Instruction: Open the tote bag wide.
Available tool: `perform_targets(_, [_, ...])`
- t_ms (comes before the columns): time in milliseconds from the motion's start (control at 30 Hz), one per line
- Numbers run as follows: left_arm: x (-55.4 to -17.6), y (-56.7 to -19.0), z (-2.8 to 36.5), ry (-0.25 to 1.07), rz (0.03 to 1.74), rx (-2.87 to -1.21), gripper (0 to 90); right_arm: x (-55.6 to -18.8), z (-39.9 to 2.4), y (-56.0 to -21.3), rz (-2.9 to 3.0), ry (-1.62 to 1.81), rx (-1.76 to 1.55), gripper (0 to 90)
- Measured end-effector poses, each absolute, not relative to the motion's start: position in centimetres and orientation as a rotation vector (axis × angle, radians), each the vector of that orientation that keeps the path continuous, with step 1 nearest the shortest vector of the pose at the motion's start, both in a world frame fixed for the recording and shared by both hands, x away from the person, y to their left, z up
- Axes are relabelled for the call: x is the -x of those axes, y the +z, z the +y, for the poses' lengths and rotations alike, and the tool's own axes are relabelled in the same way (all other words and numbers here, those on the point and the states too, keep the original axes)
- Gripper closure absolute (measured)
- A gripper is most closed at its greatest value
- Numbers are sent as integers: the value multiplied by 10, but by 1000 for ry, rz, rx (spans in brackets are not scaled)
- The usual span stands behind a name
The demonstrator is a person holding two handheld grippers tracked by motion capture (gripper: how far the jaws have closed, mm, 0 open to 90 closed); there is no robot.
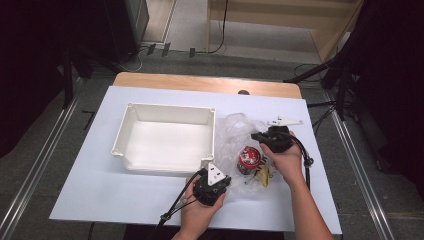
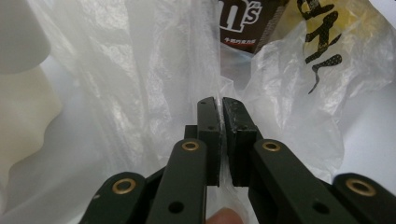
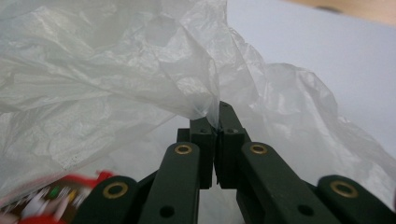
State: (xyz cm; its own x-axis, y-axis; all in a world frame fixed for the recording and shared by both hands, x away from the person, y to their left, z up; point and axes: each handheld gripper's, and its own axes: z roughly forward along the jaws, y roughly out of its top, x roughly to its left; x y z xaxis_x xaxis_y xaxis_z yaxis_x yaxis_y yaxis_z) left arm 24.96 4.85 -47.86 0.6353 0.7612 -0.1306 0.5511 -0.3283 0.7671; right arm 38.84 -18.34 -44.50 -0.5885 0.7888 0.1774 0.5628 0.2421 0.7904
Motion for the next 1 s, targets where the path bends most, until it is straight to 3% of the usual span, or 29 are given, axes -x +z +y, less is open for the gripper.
perform_targets(167, [-252, -479, 50, 288, 1054, -2025, 884, -410, -187, -475, 2285, 1218, -1467, 900])
perform_targets(333, [-253, -480, 50, 276, 1056, -2031, 884, -406, -210, -487, 2195, 1222, -1568, 900])
perform_targets(567, [-251, -479, 50, 289, 1029, -2034, 862, -375, -219, -453, 2143, 1284, -1430, 613])
perform_targets(667, [-250, -479, 50, 292, 1025, -2029, 847, -360, -220, -436, 2102, 1303, -1392, 556])
perform_targets(1000, [-250, -479, 49, 302, 1018, -2033, 847, -323, -222, -405, 2077, 1403, -1324, 533])
